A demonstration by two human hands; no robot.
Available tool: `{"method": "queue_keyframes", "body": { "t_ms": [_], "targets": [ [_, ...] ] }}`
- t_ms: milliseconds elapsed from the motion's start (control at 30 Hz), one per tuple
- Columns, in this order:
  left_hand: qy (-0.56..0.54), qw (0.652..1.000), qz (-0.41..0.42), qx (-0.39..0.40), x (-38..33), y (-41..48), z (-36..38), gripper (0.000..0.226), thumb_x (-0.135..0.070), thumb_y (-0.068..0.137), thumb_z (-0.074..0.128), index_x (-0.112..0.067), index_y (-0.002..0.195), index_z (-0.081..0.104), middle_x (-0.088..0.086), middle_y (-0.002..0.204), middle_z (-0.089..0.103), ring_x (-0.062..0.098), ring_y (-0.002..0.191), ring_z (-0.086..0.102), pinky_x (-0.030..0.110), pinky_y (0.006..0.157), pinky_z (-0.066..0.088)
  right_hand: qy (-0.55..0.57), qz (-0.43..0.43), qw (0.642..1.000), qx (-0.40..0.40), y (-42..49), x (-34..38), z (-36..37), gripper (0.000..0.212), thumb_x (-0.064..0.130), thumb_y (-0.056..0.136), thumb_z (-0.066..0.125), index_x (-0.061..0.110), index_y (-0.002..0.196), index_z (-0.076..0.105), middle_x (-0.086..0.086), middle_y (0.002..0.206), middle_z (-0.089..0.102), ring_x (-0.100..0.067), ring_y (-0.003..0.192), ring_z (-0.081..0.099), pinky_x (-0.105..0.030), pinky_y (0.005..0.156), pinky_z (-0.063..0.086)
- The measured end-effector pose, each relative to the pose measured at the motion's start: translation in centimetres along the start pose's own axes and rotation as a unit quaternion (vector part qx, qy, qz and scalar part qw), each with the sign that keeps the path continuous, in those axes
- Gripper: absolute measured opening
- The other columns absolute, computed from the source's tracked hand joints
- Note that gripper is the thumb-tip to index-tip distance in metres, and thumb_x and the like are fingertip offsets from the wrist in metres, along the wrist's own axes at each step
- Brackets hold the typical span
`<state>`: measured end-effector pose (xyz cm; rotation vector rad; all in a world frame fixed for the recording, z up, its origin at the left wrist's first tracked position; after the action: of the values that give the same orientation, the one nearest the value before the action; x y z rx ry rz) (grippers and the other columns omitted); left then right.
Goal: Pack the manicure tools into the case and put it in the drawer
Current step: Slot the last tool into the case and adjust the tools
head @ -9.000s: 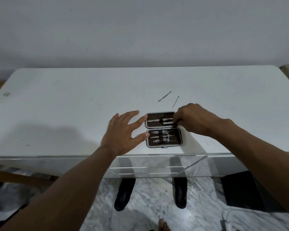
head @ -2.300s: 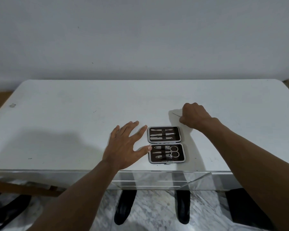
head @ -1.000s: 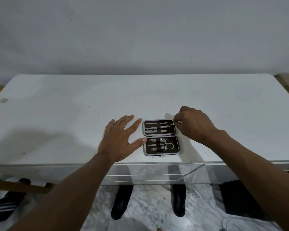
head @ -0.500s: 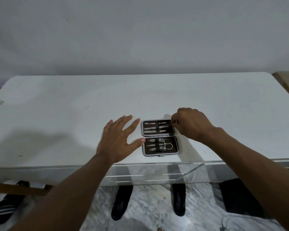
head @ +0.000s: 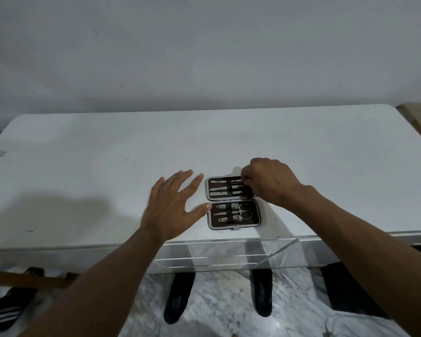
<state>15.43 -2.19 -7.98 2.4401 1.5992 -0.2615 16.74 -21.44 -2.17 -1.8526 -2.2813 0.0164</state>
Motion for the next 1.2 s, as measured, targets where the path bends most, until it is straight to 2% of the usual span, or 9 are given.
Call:
{"method": "queue_keyframes", "body": {
  "t_ms": [267,533,667,833,1000,1200],
  "targets": [
    [0.005,1.0,0.0,-0.002,0.1,0.1,0.0,0.077,-0.081,0.083,0.019,-0.04,0.149,0.024,-0.006,0.158,0.026,0.015,0.146,0.019,0.049,0.119,0.014,-0.024,-0.003,1.0,-0.004,0.1,-0.2,0.3,0.016,0.014,0.09,0.051,0.017,0.097,0.065,-0.008,0.095,0.063,-0.031,0.084,0.06,-0.032,0.063,0.039],
    [0.0,1.0,0.0,-0.005,0.0,0.0,-0.1,0.077,-0.08,0.084,0.02,-0.039,0.149,0.024,-0.007,0.158,0.026,0.014,0.146,0.018,0.047,0.118,0.011,-0.062,-0.031,0.998,-0.015,0.6,0.5,0.8,0.012,0.006,0.086,0.052,0.012,0.092,0.06,-0.01,0.09,0.061,-0.029,0.07,0.05,-0.033,0.059,0.041],
    [0.002,1.0,0.002,-0.006,0.1,0.2,0.1,0.076,-0.079,0.084,0.022,-0.04,0.149,0.024,-0.007,0.158,0.026,0.014,0.146,0.018,0.046,0.118,0.011,-0.073,-0.045,0.996,-0.011,0.8,1.0,1.2,0.012,0.006,0.086,0.051,0.009,0.093,0.06,-0.011,0.093,0.061,-0.032,0.074,0.055,-0.035,0.06,0.042],
    [0.003,1.0,0.0,-0.006,0.1,0.1,0.0,0.076,-0.079,0.084,0.022,-0.04,0.149,0.023,-0.007,0.158,0.026,0.013,0.146,0.017,0.045,0.118,0.01,-0.092,-0.052,0.994,-0.01,0.9,1.7,1.3,0.014,0.009,0.09,0.048,0.011,0.1,0.058,-0.01,0.098,0.06,-0.033,0.084,0.06,-0.033,0.06,0.036],
    [0.002,1.0,-0.001,-0.007,0.2,0.2,0.1,0.077,-0.08,0.084,0.022,-0.039,0.149,0.024,-0.007,0.158,0.026,0.014,0.146,0.018,0.045,0.117,0.009,-0.063,-0.043,0.997,0.001,1.2,2.1,1.6,0.018,0.003,0.087,0.047,0.007,0.1,0.058,-0.013,0.1,0.06,-0.035,0.086,0.059,-0.035,0.063,0.04],
    [0.004,1.0,-0.001,-0.011,0.2,0.2,0.1,0.076,-0.08,0.084,0.022,-0.039,0.149,0.024,-0.007,0.158,0.026,0.014,0.146,0.018,0.045,0.117,0.009,-0.044,-0.059,0.997,-0.005,1.4,2.4,2.1,0.012,0.004,0.089,0.045,0.005,0.093,0.057,-0.015,0.095,0.061,-0.031,0.071,0.05,-0.038,0.065,0.043]
  ]
}}
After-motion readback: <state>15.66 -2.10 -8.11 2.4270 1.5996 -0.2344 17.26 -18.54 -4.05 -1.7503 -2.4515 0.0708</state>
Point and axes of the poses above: each hand's wrist, its own y-axis towards the middle knuckle, its own z-axis out of the palm, x = y × z, the point moved 9 cm from there along y, towards the middle knuckle
